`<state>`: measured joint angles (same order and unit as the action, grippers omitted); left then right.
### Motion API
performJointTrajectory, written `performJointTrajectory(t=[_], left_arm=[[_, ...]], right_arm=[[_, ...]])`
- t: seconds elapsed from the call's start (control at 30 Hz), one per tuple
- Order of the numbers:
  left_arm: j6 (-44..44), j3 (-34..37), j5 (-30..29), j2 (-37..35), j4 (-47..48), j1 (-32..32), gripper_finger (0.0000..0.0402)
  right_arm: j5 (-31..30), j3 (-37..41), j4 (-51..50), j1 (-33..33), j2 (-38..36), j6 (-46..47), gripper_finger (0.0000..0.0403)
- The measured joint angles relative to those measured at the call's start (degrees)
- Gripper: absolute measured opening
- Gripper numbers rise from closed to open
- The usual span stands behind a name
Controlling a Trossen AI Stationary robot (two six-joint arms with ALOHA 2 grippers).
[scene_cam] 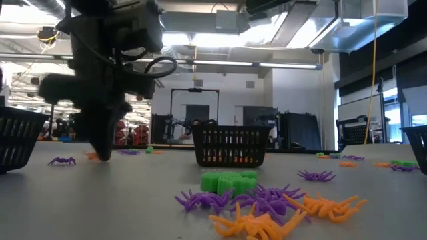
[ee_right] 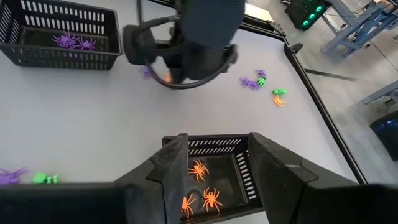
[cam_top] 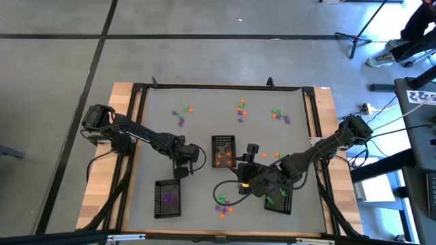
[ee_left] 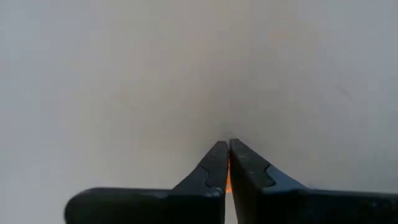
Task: Sort Halloween decoration
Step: Put the orange spider toy into the top black bin
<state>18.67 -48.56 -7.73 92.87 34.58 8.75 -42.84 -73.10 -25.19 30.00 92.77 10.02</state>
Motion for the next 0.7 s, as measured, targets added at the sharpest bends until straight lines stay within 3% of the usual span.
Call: performJointTrajectory(t=[0.33,0.7], left_arm=[[-5.1,-10.3,-7.2,-1.7,0.0,-0.7,0.0000],[-14.4,-12.2,-4.1,-1.7,-23.0,-0.9,0.0001]], right_arm=[[0.0,0.0,-0.2,0.0,0.0,0.1,0.0165],[0.0,0.0,-0.9,0.0,0.0,0.2,0.0165]])
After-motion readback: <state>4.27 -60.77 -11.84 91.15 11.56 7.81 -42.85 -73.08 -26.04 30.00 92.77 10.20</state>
